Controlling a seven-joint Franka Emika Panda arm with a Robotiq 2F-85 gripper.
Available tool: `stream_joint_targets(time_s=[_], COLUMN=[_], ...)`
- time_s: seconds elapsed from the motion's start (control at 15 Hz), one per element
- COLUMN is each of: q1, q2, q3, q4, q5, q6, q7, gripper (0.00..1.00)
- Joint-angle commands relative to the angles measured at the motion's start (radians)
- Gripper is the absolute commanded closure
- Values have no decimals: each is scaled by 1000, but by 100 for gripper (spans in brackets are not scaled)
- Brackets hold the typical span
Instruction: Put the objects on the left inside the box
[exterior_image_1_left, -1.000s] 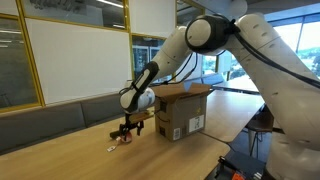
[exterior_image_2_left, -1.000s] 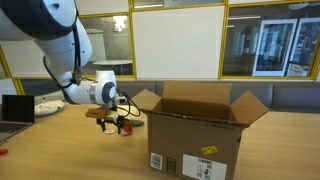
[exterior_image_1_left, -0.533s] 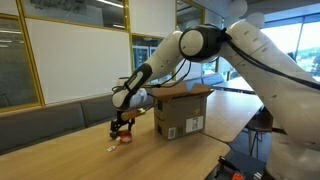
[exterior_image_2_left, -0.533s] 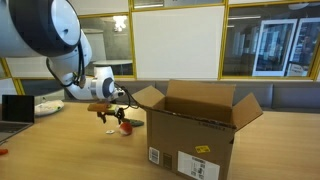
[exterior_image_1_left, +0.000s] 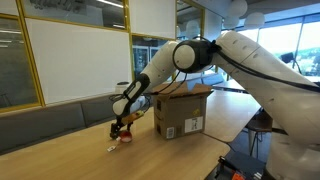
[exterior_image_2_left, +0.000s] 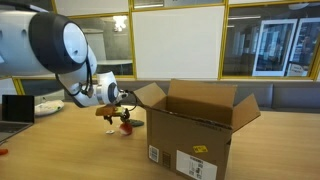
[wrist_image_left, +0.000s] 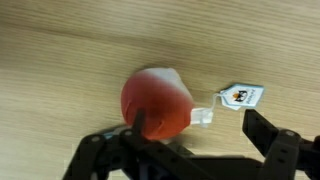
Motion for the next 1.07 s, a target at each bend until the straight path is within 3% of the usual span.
stream_joint_targets(time_s=[0.0,0.33,0.4,0.53,0.73,1.0], q1=[15,7,3,5,10,27], q2=[123,229,236,246,243,208], q3=[-46,-72,-71,-75,-81,-95], q4=[138,255,269,287,298,273], q5=[-30,-25,-22,-23,-23,-31], q6=[47,27,18,15,12,15], q7=[-14,-27,-33,-38,-36,-16], gripper=[0,0,25,32,58,85])
